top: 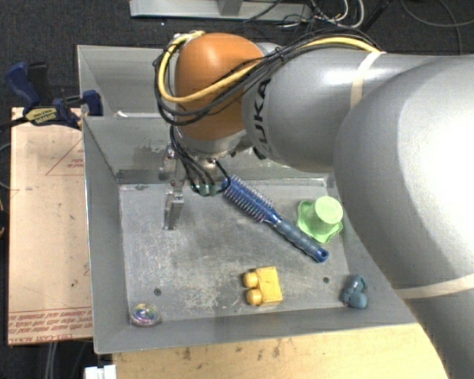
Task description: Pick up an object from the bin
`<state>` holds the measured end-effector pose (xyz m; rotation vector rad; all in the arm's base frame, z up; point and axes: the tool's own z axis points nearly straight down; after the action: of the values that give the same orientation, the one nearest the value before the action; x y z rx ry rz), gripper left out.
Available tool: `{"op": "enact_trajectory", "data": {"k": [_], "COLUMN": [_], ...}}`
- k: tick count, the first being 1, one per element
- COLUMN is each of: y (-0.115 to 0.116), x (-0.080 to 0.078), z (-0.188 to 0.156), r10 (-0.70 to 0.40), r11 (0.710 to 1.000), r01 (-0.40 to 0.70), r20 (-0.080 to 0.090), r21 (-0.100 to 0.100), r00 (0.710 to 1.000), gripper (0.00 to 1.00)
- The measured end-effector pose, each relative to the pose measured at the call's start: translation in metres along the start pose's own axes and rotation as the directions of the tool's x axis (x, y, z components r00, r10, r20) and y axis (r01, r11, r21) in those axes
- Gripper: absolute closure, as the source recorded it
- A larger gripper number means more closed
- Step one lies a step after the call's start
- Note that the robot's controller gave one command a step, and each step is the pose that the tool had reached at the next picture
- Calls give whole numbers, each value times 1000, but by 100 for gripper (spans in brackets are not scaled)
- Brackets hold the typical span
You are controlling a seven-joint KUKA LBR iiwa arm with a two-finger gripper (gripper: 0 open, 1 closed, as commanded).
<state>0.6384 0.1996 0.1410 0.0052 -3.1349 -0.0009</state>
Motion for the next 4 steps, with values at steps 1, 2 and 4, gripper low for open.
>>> {"op": "enact_trajectory", "data": {"k": [1,2,4], "y": [-57,29,2], "x": [50,86,101], "z": [63,63,65], "r10": [-68,-16,-163], "r11": [998,1000,987], "r01": [68,16,163], "r20": [8,10,18], "r21": [-1,-5,-2], "r00": [998,1000,987], "gripper": [0,0,0]}}
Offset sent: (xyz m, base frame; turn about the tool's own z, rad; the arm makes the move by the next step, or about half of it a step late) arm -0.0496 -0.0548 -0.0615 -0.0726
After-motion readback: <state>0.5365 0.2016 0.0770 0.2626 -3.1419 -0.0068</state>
